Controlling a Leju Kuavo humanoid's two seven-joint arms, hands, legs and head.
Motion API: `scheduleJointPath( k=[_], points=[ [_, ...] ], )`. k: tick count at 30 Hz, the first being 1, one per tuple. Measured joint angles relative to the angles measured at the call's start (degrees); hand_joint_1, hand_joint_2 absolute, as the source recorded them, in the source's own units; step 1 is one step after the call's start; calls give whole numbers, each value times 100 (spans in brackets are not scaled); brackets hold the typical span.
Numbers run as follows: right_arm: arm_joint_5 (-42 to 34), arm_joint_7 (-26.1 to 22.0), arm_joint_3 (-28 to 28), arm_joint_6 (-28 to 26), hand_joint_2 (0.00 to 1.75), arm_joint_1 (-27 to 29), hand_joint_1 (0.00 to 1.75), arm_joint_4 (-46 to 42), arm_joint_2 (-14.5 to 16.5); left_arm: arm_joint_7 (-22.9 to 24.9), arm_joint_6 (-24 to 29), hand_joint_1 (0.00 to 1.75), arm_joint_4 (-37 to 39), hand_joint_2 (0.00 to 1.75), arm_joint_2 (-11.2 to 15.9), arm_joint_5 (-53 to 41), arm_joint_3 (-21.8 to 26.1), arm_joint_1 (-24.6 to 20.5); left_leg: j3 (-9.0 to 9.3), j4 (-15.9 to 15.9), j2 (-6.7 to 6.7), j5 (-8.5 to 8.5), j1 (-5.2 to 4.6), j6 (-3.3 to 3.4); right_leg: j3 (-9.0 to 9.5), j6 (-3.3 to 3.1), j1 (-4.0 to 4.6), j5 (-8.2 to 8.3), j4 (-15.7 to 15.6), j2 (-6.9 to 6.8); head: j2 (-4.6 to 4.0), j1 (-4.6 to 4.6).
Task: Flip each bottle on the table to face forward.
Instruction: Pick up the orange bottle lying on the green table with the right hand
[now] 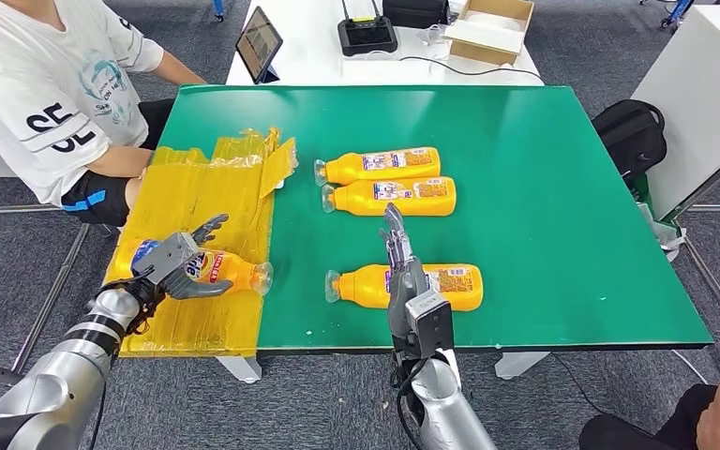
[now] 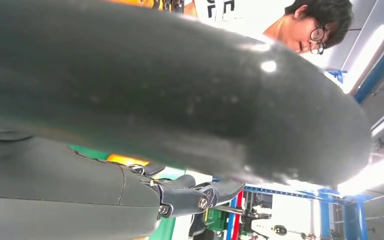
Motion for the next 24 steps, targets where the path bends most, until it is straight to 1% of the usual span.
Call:
scheduleJointPath(
  k=[12,16,17,18,19,20,21,22,23,24],
  points=[
    [0,-13,-10,1,0,-17,0,151,13,-2,-11,0,-133,175,-17,7,79,89,-2,0,1,-1,1,-1,-2,0,0,0,0,0,0,-2],
    [48,19,-9,-33,175,-22,0,170,11,-2,40,0,-155,175,-28,57,87,106,-2,0,1,-1,1,-1,-2,0,0,0,0,0,0,-3],
    [181,112,-3,-101,175,-30,0,176,1,-1,174,0,-243,175,-61,192,103,169,0,0,1,-1,-1,-1,-2,0,-1,0,0,0,0,-3],
    [445,268,10,-192,175,-39,0,181,-29,0,491,0,-520,175,-119,498,121,329,2,0,5,-3,-2,-2,-6,0,-2,0,0,4,0,-8],
    [777,441,22,-282,175,-48,0,185,-79,-1,1000,0,-936,175,-205,979,129,553,-1,1,9,-5,-2,-4,-12,0,-2,1,-1,7,0,-13],
    [1133,614,32,-340,175,-55,0,187,-153,-4,1766,0,-1457,175,-320,1598,116,806,-8,2,10,-6,-3,-5,-19,0,-3,2,-2,9,0,-14],
    [1469,762,38,-361,175,-63,0,186,-242,-8,2754,0,-2002,175,-454,2251,77,1047,-18,3,9,-7,-3,-5,-27,1,-4,2,-3,10,0,-15],
    [1747,881,38,-361,175,-78,0,186,-339,-12,3856,0,-2486,175,-591,2801,27,1243,-26,3,6,-7,-4,-4,-31,2,-6,2,-4,8,0,-12],
    [2005,1010,38,-358,175,-104,0,185,-446,-13,4961,0,-2932,175,-725,3145,-18,1422,-31,4,3,-7,-7,-2,-33,3,-10,2,-5,8,0,-10],
    [2224,1133,38,-351,175,-138,0,183,-559,-13,5786,0,-3344,175,-836,3216,-53,1598,-33,5,2,-9,-10,-1,-35,5,-13,2,-6,7,0,-10]
  ],
)
